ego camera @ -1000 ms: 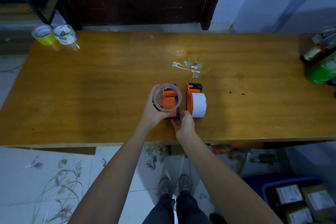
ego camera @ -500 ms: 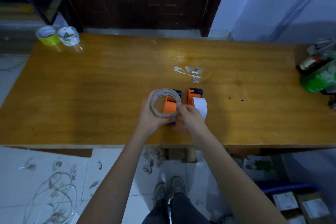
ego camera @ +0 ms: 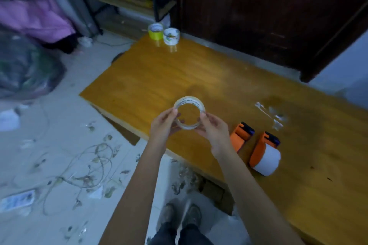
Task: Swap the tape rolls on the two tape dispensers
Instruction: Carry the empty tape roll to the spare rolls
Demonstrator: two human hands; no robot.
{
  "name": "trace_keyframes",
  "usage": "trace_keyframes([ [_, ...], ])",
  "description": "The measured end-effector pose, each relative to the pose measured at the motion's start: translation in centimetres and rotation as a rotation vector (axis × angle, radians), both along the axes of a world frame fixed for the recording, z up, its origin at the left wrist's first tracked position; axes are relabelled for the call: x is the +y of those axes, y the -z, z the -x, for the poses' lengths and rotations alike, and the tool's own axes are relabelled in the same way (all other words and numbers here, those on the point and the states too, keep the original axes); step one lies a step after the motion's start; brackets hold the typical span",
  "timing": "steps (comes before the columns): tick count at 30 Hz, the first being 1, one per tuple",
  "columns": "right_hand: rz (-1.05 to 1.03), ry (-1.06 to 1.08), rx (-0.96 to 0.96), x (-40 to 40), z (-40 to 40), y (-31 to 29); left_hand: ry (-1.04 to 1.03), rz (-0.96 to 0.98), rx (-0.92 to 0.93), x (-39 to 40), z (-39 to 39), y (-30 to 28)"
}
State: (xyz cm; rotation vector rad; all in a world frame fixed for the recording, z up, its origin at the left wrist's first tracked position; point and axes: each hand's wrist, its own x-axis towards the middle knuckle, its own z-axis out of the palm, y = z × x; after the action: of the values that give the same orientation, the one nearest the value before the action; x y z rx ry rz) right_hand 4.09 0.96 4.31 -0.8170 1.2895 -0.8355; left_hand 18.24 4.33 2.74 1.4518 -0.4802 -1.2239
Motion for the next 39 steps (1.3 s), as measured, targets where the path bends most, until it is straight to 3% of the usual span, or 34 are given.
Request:
trace_keyframes([
  [6,-0.038,-0.193,-0.095,-1.0,-6.5,-0.5,-0.102,-0.015,-0.018,1.5,-7.9,-0.6],
  [16,-0.066,-0.218,-0.048,-3.4,-19.9,0.1,-0.086,-0.020,-0.002,-0.2,-20.8,0.2],
  [25,-0.071,-0.033,-0.042,-8.7,-27.6,-1.0,0.067,-0.016,-0.024,-7.8,-29.4,-1.2],
  [39,-0.086,0.101,-0.052,-23.3,-31.5,2.4,0.214,-0.051,-0.026,-24.6,-33.3,1.3],
])
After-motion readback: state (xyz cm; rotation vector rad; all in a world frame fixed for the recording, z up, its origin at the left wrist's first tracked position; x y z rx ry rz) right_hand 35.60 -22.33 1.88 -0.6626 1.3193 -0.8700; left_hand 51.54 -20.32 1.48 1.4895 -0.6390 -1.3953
